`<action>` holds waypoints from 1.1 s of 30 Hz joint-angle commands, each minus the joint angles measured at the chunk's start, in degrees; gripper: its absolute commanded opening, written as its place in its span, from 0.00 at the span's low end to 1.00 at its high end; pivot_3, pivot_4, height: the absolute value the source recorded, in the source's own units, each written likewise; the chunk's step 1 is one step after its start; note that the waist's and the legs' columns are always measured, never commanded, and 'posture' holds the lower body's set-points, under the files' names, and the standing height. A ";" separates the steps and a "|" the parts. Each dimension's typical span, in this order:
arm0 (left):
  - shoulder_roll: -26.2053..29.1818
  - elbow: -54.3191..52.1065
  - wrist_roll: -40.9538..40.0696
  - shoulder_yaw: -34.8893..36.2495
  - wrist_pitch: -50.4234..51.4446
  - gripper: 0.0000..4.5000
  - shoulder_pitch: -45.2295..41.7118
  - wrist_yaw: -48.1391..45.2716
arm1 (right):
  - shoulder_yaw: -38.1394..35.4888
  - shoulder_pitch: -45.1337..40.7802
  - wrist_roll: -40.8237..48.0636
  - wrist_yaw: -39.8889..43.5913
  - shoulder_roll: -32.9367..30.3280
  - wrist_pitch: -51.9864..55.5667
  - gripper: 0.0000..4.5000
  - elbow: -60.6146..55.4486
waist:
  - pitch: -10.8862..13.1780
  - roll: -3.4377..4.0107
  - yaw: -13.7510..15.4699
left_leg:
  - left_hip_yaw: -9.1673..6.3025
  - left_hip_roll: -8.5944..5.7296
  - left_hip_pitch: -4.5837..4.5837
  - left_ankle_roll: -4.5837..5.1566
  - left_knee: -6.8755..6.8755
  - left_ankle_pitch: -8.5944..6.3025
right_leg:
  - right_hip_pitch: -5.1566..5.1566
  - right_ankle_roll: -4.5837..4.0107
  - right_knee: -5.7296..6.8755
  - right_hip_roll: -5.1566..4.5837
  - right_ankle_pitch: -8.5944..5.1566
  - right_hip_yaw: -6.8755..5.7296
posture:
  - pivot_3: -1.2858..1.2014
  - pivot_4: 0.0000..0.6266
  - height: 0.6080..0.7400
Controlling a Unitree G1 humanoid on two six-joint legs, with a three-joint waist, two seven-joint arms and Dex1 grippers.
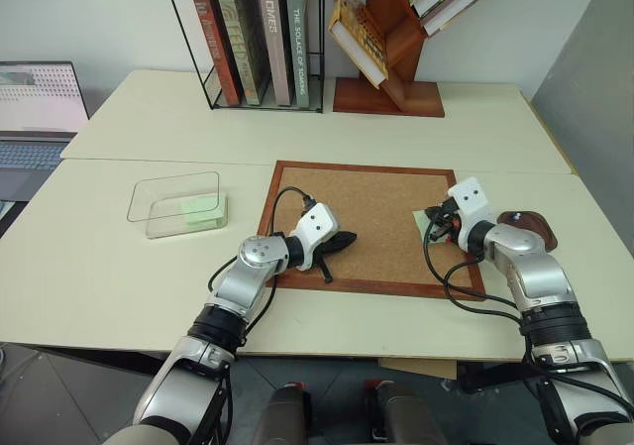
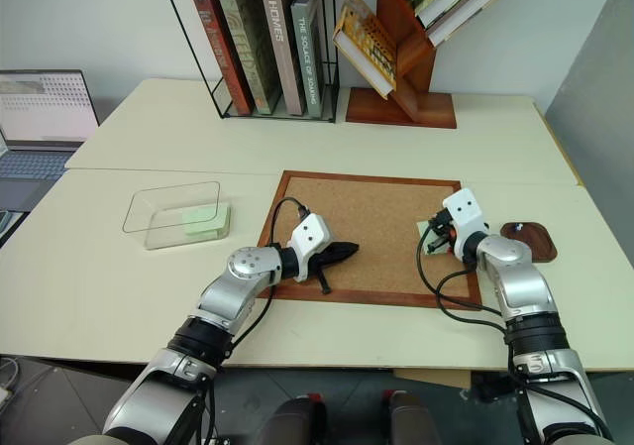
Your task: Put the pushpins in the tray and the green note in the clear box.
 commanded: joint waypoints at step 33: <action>-0.16 5.91 3.56 -0.59 -3.57 0.00 -2.19 -1.04 | -10.79 14.23 -4.97 -4.05 -17.91 2.97 0.24 -6.52 | -0.13 0.21 0.11 | 0.10 -0.05 0.07 0.02 0.04 0.01 | 0.02 0.05 0.05 0.04 0.02 0.00 | 0.52 0.24 1.00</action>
